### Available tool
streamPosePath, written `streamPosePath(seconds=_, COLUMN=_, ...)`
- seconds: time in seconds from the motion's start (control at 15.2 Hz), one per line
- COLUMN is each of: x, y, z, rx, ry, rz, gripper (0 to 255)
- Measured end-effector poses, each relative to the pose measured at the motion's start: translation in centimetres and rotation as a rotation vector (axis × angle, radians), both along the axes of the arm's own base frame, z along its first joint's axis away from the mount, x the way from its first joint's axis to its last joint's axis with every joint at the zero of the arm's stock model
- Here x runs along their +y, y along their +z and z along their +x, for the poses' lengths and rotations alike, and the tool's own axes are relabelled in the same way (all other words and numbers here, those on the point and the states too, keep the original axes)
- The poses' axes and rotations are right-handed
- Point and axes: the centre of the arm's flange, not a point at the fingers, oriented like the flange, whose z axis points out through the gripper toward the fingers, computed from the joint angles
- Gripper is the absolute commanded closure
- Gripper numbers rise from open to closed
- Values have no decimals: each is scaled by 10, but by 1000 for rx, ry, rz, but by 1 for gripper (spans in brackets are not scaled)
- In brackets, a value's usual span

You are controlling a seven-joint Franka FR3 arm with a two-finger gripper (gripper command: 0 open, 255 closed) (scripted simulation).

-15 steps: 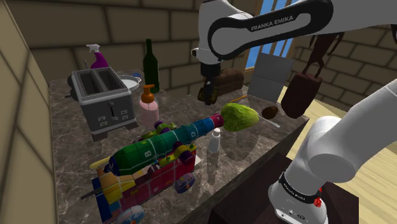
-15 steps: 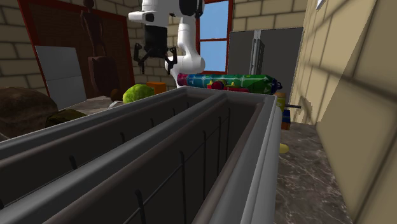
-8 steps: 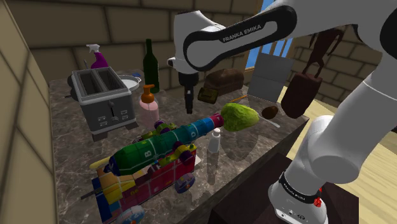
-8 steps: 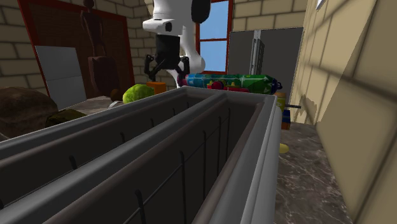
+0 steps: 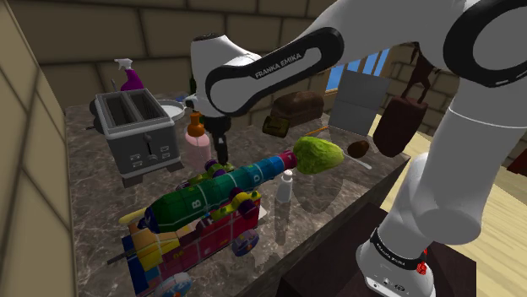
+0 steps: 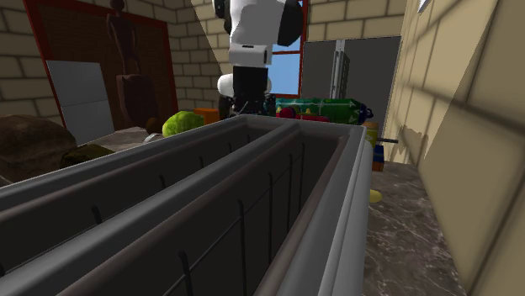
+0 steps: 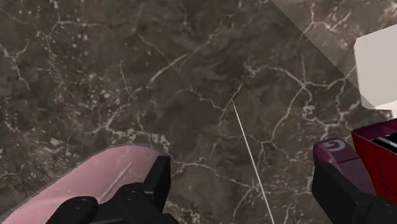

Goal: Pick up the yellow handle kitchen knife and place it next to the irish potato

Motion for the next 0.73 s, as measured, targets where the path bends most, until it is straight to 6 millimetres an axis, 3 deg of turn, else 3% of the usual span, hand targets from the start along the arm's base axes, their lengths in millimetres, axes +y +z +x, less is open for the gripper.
streamPosePath(seconds=0.4, x=63, y=-24, z=16, rx=3, ry=186, rz=24, gripper=0)
streamPosePath(seconds=0.73, x=122, y=-48, z=15, rx=13, ry=337, rz=44, gripper=0)
